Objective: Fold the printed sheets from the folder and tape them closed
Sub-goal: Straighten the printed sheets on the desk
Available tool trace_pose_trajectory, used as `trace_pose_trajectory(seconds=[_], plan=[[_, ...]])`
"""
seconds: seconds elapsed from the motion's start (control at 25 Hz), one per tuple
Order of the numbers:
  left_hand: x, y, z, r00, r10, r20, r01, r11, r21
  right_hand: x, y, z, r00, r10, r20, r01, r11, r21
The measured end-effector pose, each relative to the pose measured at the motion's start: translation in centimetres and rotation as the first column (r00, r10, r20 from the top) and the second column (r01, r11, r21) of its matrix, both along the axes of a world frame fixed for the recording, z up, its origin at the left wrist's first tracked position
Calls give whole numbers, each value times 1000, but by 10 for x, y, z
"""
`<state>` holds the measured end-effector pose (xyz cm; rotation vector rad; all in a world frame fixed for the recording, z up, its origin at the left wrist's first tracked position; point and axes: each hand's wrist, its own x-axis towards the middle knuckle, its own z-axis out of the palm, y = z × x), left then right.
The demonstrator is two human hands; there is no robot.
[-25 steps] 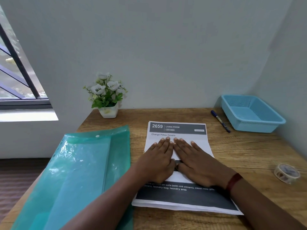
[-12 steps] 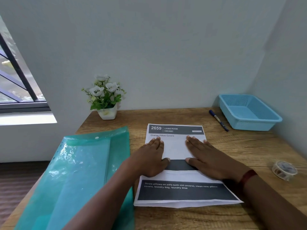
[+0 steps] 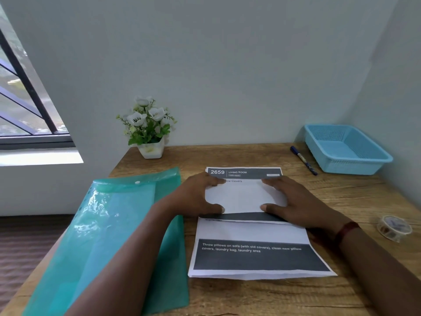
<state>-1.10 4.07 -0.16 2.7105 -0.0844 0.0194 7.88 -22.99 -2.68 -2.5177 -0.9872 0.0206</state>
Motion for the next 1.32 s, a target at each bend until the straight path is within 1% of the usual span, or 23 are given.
trace_pose_trajectory(seconds=[0.08,0.16,0.24,0.36,0.44,0.52,0.6,0.72,0.88,0.96,1.08,1.16,1.32], plan=[[-1,0,1,1000,8,15,-7,999,-31,1,-2,-1,1000,-17,-24,17,1000,-5],[-1,-1,3,996,7,84,-2,998,-57,1,-2,0,999,-19,-29,20,1000,19],[0,-1,5,987,25,162,-9,995,-96,0,-1,4,999,-30,-22,31,997,74],[2,2,4,963,129,236,-73,970,-231,0,-1,10,996,-91,-3,90,975,205],[3,5,4,943,182,279,-83,939,-335,0,-1,12,990,-140,-5,135,945,296],[3,6,5,930,205,306,-74,918,-390,0,-1,13,984,-172,-51,178,893,413],[1,5,8,920,219,326,-69,907,-415,1,0,13,978,-179,-110,210,820,533],[0,3,11,910,225,347,-61,903,-426,1,0,17,970,-157,-185,241,721,650],[0,2,12,891,232,390,-69,919,-389,-1,0,21,972,-143,-185,232,693,683],[0,4,13,884,251,395,-79,912,-403,-2,-1,22,976,-118,-182,213,678,704],[-2,4,16,876,256,408,-70,906,-418,-3,-2,24,979,-115,-167,200,686,699],[-4,5,18,878,242,413,-64,915,-399,-3,-2,25,980,-113,-163,195,698,689],[-7,7,21,918,148,367,-48,962,-270,-6,-4,26,985,-77,-157,163,736,657]])
